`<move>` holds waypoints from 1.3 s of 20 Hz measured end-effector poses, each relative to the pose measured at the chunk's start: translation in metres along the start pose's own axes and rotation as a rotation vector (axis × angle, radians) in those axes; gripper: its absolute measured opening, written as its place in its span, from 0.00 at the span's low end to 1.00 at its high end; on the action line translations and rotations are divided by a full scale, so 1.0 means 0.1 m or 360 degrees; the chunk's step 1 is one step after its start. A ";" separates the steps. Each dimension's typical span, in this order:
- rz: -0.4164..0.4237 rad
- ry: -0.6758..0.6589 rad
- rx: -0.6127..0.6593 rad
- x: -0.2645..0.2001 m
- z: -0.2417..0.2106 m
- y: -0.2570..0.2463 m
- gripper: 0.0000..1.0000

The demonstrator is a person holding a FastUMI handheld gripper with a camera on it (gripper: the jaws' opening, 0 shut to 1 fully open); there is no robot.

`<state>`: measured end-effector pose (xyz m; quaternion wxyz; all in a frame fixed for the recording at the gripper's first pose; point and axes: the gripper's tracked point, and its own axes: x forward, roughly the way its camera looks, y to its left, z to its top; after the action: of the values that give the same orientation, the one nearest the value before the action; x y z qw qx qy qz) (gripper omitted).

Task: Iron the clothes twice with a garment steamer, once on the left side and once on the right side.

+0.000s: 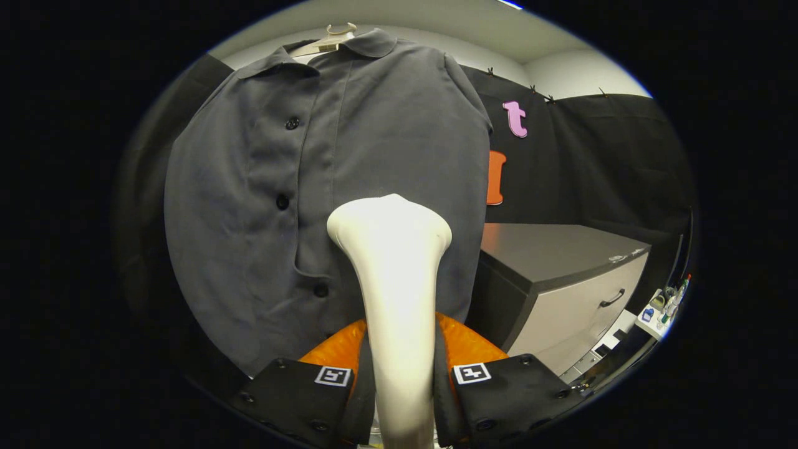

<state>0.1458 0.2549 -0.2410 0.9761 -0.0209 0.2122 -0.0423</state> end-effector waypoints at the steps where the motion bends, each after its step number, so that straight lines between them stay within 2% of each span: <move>1: 0.0000 0.0019 0.0001 -0.01 -0.06 -0.01 0.46; 16: -0.0031 0.0341 -0.0011 -0.04 -1.17 -0.08 0.46; 23: -0.0027 0.0397 0.0009 -0.10 -1.33 -0.09 0.46; 26: -0.0008 0.0354 0.0010 -0.13 -1.24 -0.08 0.46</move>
<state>0.0818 0.2455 -0.3473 0.9465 -0.0135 0.3190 -0.0475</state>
